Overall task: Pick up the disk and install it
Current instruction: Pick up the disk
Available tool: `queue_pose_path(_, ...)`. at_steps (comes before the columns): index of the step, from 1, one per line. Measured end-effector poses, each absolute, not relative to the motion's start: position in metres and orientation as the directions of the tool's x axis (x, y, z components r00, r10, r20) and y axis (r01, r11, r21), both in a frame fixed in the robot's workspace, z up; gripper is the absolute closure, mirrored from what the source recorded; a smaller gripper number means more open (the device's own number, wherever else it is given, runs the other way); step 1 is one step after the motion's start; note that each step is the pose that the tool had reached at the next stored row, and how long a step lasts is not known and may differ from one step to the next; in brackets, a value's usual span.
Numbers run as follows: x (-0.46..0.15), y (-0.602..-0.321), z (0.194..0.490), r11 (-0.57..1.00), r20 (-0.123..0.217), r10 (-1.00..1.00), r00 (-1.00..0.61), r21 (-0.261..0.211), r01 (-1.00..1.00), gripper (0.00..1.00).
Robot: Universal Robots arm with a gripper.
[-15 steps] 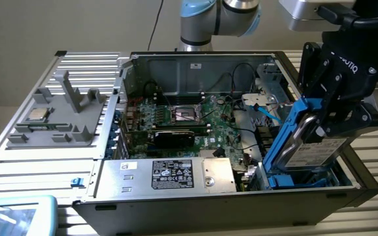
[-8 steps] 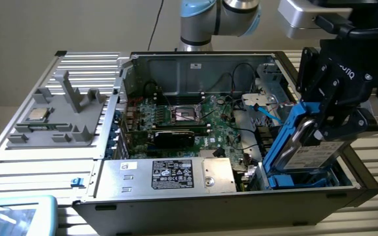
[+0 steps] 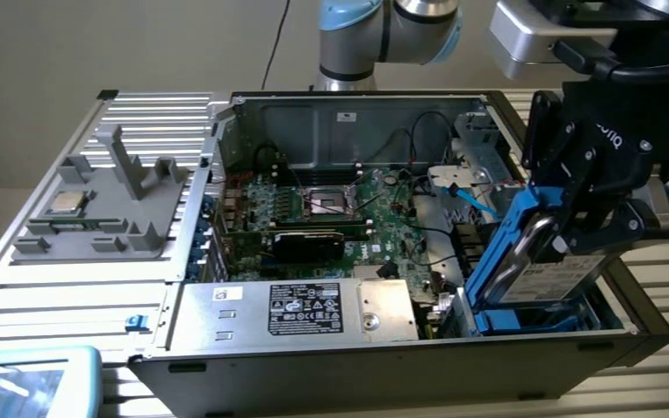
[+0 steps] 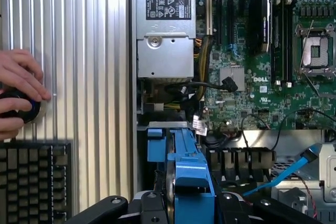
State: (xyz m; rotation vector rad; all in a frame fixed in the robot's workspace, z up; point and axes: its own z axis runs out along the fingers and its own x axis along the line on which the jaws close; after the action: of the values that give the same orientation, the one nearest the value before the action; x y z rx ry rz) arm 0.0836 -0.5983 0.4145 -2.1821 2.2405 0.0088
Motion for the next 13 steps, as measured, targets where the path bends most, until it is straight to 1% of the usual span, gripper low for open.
queue_pose_path(13,0.084,-0.598,0.402,0.026,-0.014,-1.000,-0.026,-0.002,-1.000,0.63)
